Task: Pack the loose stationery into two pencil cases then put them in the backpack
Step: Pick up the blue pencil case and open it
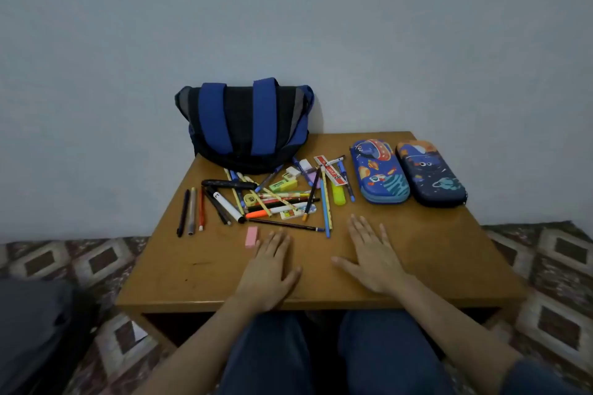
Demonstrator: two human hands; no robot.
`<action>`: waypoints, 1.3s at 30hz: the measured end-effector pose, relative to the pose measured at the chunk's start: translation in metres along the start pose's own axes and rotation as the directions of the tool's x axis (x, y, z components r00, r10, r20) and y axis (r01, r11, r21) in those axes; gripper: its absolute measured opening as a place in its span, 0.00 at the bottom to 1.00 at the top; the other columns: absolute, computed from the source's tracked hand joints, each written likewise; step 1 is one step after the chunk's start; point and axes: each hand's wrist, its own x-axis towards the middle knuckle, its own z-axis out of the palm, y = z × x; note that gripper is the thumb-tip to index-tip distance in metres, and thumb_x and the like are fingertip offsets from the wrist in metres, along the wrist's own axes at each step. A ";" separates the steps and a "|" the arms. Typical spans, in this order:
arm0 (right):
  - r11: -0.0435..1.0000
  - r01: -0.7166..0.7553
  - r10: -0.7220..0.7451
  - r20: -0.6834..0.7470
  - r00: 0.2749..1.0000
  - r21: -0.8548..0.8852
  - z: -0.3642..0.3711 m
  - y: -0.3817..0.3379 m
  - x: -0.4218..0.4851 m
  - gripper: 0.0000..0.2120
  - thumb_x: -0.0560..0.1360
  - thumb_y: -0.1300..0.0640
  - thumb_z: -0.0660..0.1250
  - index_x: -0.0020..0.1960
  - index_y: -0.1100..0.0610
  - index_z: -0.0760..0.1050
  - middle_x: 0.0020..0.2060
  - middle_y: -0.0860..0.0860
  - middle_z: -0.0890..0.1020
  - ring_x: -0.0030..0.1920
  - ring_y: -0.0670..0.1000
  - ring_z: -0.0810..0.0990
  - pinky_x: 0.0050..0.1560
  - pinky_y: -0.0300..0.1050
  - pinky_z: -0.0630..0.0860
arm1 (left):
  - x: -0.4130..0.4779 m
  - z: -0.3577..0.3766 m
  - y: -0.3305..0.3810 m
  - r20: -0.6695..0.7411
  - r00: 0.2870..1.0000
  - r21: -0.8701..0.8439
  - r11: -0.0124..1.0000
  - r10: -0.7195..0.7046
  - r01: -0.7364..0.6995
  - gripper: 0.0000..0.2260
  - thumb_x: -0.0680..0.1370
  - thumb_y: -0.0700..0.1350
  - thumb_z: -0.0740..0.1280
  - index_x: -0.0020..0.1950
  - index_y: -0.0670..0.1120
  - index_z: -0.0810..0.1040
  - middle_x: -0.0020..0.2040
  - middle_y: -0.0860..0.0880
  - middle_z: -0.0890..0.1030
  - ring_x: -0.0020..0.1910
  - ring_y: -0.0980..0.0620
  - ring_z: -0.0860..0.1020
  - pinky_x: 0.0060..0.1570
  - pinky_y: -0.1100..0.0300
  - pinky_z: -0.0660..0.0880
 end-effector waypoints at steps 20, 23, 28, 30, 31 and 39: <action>0.998 -0.011 0.015 -0.073 0.997 0.055 0.018 0.007 0.012 0.65 0.48 0.21 0.19 0.77 0.55 0.42 0.77 0.48 0.43 0.76 0.47 0.39 0.73 0.48 0.36 | 0.040 0.013 -0.002 -0.088 0.996 0.043 0.999 0.002 0.002 0.33 0.80 0.62 0.48 0.77 0.47 0.39 0.77 0.51 0.40 0.75 0.56 0.37 0.69 0.60 0.34; 0.999 -0.012 0.014 -0.052 0.999 0.045 0.017 0.005 0.012 0.65 0.48 0.22 0.18 0.77 0.56 0.41 0.77 0.48 0.43 0.76 0.46 0.39 0.73 0.47 0.35 | 0.040 0.014 -0.003 -0.091 0.996 0.025 1.000 -0.004 0.006 0.33 0.79 0.62 0.49 0.77 0.47 0.40 0.77 0.52 0.40 0.75 0.57 0.37 0.69 0.61 0.34; 0.997 -0.009 0.011 -0.039 0.999 0.071 0.008 0.003 0.011 0.51 0.66 0.23 0.35 0.77 0.56 0.49 0.77 0.48 0.50 0.76 0.47 0.46 0.75 0.47 0.43 | 0.042 0.014 -0.004 -0.108 0.994 0.024 1.000 0.013 -0.010 0.33 0.79 0.62 0.50 0.77 0.47 0.42 0.78 0.52 0.42 0.75 0.56 0.39 0.70 0.60 0.35; 0.993 -0.015 0.027 -0.102 0.994 0.119 -0.004 0.005 0.014 0.33 0.77 0.36 0.51 0.74 0.56 0.59 0.74 0.51 0.61 0.74 0.49 0.57 0.73 0.47 0.53 | 0.042 0.013 -0.003 -0.100 0.995 0.026 1.000 0.007 -0.004 0.33 0.79 0.62 0.50 0.77 0.47 0.41 0.78 0.52 0.42 0.75 0.56 0.38 0.70 0.60 0.35; 0.988 -0.014 0.040 -0.167 0.985 0.155 -0.012 0.007 0.018 0.28 0.78 0.42 0.56 0.72 0.57 0.64 0.71 0.52 0.67 0.71 0.50 0.64 0.71 0.47 0.59 | 0.042 0.013 -0.003 -0.099 0.995 0.028 1.000 0.002 0.000 0.33 0.79 0.62 0.50 0.77 0.47 0.41 0.78 0.52 0.42 0.75 0.56 0.38 0.70 0.60 0.35; 0.938 -0.336 0.345 -0.274 0.898 0.082 -0.075 0.032 0.087 0.31 0.75 0.41 0.62 0.72 0.56 0.61 0.69 0.60 0.63 0.70 0.61 0.62 0.65 0.56 0.65 | 0.042 0.011 -0.002 -0.103 0.995 0.020 1.000 -0.006 0.008 0.33 0.79 0.62 0.50 0.77 0.48 0.42 0.78 0.52 0.42 0.76 0.56 0.39 0.69 0.61 0.36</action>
